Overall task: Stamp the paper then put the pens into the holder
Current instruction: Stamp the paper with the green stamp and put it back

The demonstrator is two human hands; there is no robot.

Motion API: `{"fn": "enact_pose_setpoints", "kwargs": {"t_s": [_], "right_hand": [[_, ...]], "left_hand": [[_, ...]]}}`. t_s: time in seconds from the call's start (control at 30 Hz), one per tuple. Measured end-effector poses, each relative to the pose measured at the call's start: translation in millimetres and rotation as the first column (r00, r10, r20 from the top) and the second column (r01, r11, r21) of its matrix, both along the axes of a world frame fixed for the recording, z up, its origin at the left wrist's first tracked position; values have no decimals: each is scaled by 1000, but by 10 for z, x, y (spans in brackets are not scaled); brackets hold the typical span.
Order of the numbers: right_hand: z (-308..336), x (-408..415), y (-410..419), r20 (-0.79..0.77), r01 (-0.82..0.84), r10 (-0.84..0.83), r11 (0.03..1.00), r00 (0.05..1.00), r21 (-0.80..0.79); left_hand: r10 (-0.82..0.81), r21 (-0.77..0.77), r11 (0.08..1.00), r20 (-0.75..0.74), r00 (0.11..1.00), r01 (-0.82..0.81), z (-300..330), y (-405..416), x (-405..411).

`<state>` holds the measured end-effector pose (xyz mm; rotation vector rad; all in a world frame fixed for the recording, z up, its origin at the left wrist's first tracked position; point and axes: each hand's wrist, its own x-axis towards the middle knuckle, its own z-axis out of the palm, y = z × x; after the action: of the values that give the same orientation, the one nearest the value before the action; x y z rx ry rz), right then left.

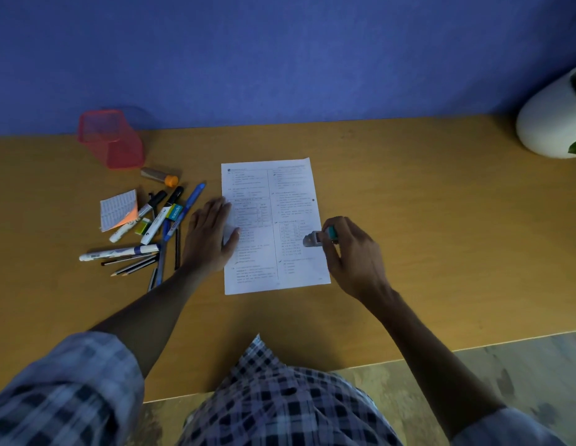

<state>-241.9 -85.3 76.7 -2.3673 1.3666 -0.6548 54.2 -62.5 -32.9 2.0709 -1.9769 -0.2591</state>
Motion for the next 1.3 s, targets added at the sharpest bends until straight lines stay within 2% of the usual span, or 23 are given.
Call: {"fn": "enact_pose_setpoints", "kwargs": {"t_s": [0.17,0.67,0.97,1.3], "right_hand": [[-266,31,118,-145,-62,62,998,988,4],[-559,117,418,-291,-88,77,996,954,-26],[-654,221,545,-293,47,-73,995,953,-93],[-722,248,493,-224,59,-97,984,970,-170]], "left_hand": [[3,6,1000,7,1000,-3,5,-1,-2],[8,-2,1000,-18,1000,-8,-23,0,5],[9,-11,1000,-26,1000,-9,-22,3,-3],[9,-15,1000,-24,1000,-10,-6,10,-14]]}}
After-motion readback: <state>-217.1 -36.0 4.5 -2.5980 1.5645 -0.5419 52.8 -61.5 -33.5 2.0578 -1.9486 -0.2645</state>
